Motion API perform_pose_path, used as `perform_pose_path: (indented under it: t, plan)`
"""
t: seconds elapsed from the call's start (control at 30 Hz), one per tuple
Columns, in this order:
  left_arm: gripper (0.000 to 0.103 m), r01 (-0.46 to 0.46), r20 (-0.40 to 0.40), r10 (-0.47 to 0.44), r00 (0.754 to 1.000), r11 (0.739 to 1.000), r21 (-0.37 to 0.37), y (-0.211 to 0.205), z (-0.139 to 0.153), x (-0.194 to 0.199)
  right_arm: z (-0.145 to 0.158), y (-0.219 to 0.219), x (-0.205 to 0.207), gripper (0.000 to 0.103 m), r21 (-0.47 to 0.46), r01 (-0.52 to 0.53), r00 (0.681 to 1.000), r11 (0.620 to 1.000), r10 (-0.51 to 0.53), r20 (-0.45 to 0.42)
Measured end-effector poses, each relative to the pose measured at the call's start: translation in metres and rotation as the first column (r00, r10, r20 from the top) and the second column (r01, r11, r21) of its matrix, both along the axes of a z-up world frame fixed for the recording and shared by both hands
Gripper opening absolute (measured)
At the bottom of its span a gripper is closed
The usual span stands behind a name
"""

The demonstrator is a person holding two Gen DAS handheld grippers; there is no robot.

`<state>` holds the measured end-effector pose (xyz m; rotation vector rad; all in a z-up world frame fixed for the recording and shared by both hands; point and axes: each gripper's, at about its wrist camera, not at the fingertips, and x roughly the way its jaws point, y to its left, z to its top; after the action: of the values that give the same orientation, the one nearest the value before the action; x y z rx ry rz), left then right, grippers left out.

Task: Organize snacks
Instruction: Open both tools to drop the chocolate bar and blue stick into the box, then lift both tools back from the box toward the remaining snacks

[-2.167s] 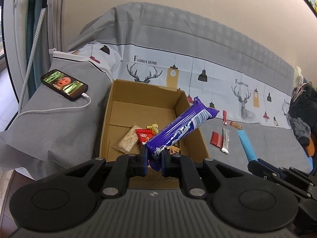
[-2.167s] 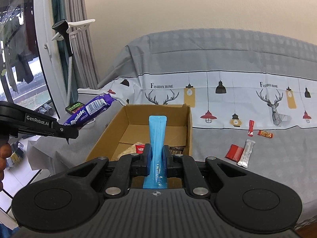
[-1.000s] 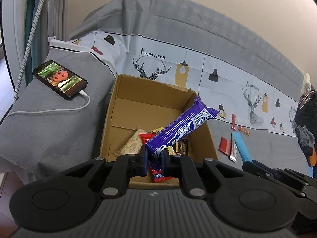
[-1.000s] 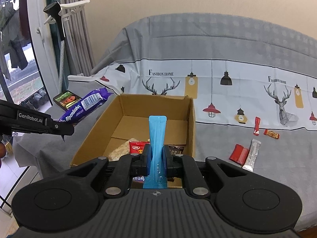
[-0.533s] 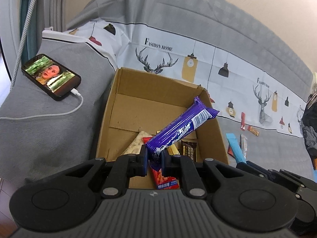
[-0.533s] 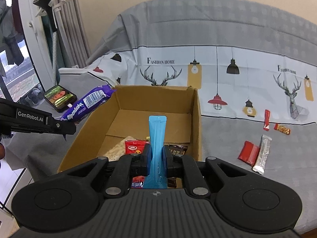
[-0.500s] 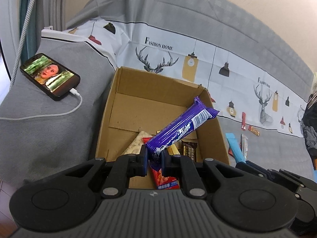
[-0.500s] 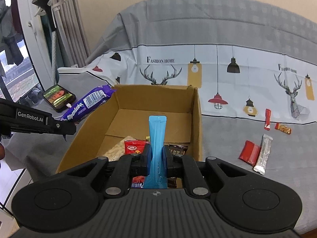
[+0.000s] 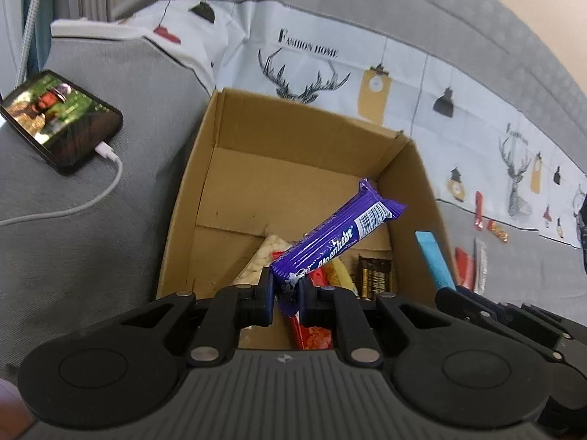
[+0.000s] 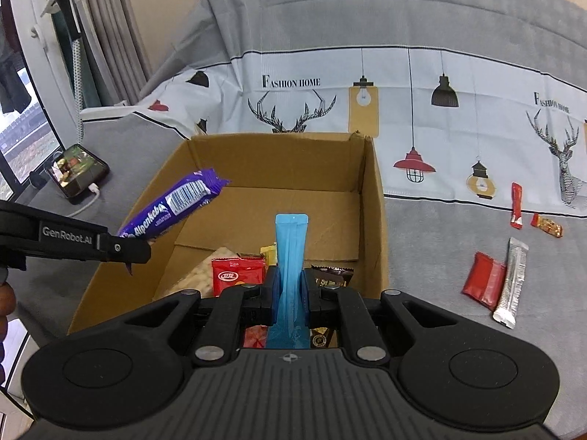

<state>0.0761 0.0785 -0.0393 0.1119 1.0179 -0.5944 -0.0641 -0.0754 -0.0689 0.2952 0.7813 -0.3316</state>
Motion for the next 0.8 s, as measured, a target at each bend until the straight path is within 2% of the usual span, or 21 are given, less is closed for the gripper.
perform_pose_path:
  t: [0.33,0.4,0.43,0.47,0.5,0.53,0.57,0.6,0.67,0.8]
  plan:
    - [0.014,-0.008,-0.010,0.008,1.000,0.999,0.050,-0.021,-0.024,0.019,-0.012,-0.011,0.024,0.013,-0.006,0.010,1.000,1.000,-0.010,-0.017]
    - [0.017,-0.003,-0.001,0.003,1.000,0.998,0.070,-0.023,-0.027,0.021,-0.013,-0.013,0.029,0.018,-0.011,0.009,1.000,1.000,-0.010,-0.015]
    - [0.022,-0.006,-0.005,0.006,1.000,0.997,0.077,-0.024,-0.029,0.022,-0.013,-0.014,0.031,0.018,-0.007,0.017,1.000,1.000,-0.017,-0.016]
    - [0.038,-0.014,-0.010,0.015,1.000,0.997,0.082,-0.022,-0.030,0.023,-0.014,-0.016,0.032,0.021,0.000,0.026,1.000,1.000,-0.026,-0.016]
    - [0.064,-0.028,-0.009,0.029,1.000,0.996,0.087,-0.021,-0.030,0.024,-0.014,-0.018,0.033,0.034,0.006,0.033,0.999,0.999,-0.033,-0.019]
    - [0.078,-0.044,-0.003,0.045,0.999,0.995,0.086,-0.018,-0.028,0.022,-0.015,-0.018,0.032,0.042,0.006,0.043,0.999,0.999,-0.043,-0.024]
    - [0.098,-0.059,0.014,0.058,0.998,0.995,0.081,-0.015,-0.025,0.020,-0.015,-0.017,0.031,0.055,-0.005,0.051,0.998,0.999,-0.051,-0.029]
    - [0.103,-0.067,0.029,0.065,0.997,0.995,0.077,-0.012,-0.022,0.017,-0.014,-0.015,0.029,0.062,-0.018,0.056,0.998,0.998,-0.056,-0.032]
    - [0.103,-0.066,0.043,0.062,0.997,0.994,0.088,-0.009,-0.019,0.010,-0.012,-0.011,0.022,0.070,-0.033,0.056,0.997,0.998,-0.058,-0.041]
    - [0.103,-0.047,0.005,0.047,0.999,0.991,0.124,0.002,-0.021,-0.005,-0.005,0.000,0.000,0.085,-0.017,0.062,0.997,0.998,-0.062,-0.054]
